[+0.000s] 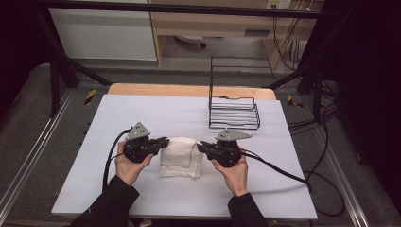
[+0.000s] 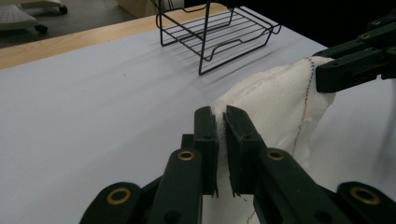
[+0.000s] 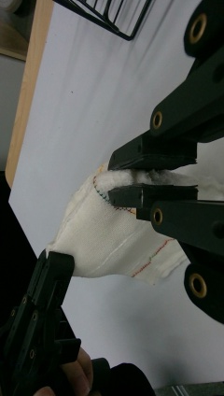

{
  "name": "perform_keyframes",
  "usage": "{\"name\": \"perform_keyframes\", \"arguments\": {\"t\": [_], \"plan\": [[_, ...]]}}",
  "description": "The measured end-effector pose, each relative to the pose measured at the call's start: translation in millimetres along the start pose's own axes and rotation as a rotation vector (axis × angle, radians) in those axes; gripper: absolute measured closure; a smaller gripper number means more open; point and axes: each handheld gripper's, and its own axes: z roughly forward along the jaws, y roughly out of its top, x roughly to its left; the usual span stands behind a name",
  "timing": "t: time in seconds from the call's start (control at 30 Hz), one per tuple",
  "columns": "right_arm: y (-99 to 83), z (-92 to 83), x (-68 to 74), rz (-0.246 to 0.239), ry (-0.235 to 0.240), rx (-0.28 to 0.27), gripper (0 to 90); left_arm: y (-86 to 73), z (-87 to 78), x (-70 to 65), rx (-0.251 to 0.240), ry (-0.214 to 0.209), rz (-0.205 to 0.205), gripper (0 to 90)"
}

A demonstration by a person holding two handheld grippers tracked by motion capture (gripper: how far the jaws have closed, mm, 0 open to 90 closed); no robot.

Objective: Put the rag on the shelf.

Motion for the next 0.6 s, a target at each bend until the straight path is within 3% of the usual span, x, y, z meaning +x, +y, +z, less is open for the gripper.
{"name": "perform_keyframes", "arguments": {"t": [0.6], "plan": [[24.6, -27.5, 2.0, -0.068, -0.039, -0.077, 82.0, 25.2, -8.5, -16.5, -0.117, 0.015, 0.02, 83.3]]}}
